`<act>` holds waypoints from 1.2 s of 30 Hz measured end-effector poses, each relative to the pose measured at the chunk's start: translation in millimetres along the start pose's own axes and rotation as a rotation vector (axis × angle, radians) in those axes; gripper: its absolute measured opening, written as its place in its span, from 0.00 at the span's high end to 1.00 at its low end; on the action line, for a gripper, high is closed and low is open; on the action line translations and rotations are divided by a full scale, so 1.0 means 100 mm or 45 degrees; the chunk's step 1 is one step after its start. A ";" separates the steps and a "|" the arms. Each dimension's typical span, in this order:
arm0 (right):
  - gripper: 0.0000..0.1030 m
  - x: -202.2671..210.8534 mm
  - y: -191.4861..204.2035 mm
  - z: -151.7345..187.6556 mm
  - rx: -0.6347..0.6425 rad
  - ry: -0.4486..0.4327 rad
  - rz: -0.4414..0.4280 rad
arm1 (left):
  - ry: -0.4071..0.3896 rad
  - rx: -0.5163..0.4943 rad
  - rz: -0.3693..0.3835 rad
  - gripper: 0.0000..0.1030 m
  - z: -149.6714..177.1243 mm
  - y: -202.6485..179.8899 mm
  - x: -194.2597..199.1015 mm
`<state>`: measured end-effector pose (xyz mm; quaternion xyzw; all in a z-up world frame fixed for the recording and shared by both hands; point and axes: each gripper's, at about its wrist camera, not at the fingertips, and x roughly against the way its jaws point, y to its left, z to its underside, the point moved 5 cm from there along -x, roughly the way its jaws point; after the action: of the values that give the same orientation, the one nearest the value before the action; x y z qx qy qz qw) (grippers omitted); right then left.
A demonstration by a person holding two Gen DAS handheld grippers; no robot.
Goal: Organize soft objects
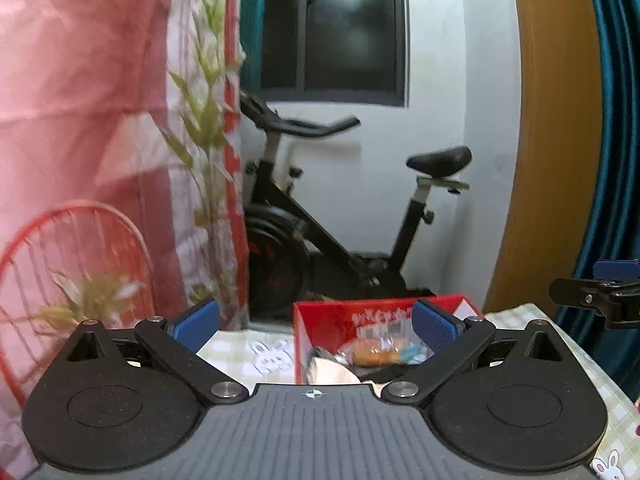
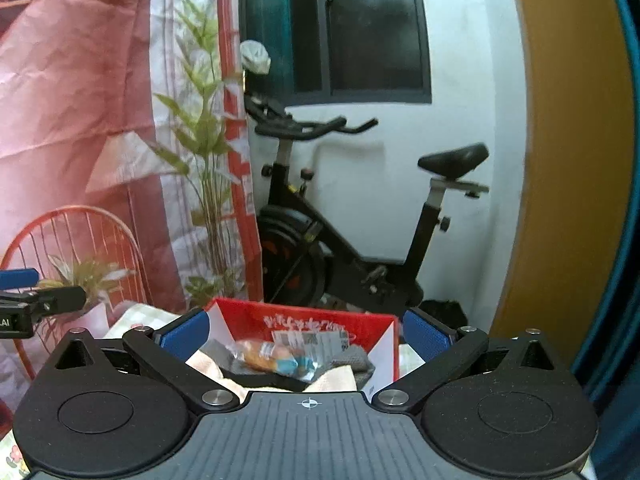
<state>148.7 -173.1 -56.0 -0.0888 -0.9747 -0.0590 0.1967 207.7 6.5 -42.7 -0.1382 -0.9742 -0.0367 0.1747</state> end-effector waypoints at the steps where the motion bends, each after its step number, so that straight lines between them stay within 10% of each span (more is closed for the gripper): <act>1: 0.00 0.06 0.02 -0.03 0.007 -0.009 0.008 | -0.012 0.000 -0.006 0.00 -0.04 -0.01 0.08; 17: 0.00 0.93 0.24 -0.32 -0.008 -0.107 0.080 | -0.115 -0.001 -0.042 0.00 -0.36 -0.03 0.97; 36: 0.00 1.16 0.34 -0.45 0.018 -0.131 0.044 | -0.160 0.000 -0.053 0.00 -0.39 -0.01 1.11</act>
<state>66.5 -129.2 33.6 -0.1072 -0.9822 -0.0441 0.1481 120.6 29.8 32.2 -0.1198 -0.9859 -0.0316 0.1124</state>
